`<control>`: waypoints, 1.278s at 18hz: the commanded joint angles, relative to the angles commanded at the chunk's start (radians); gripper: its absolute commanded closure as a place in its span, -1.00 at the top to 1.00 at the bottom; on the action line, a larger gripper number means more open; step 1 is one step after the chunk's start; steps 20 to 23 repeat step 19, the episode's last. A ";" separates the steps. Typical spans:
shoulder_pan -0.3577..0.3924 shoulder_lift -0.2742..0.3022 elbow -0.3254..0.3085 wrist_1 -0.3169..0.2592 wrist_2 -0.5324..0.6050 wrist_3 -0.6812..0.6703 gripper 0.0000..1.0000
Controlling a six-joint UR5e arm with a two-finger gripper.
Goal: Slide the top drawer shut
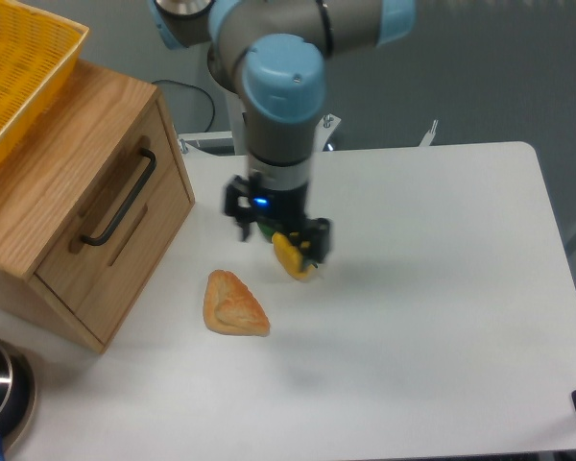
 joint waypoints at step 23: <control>0.322 -0.209 0.124 0.034 -0.026 0.713 1.00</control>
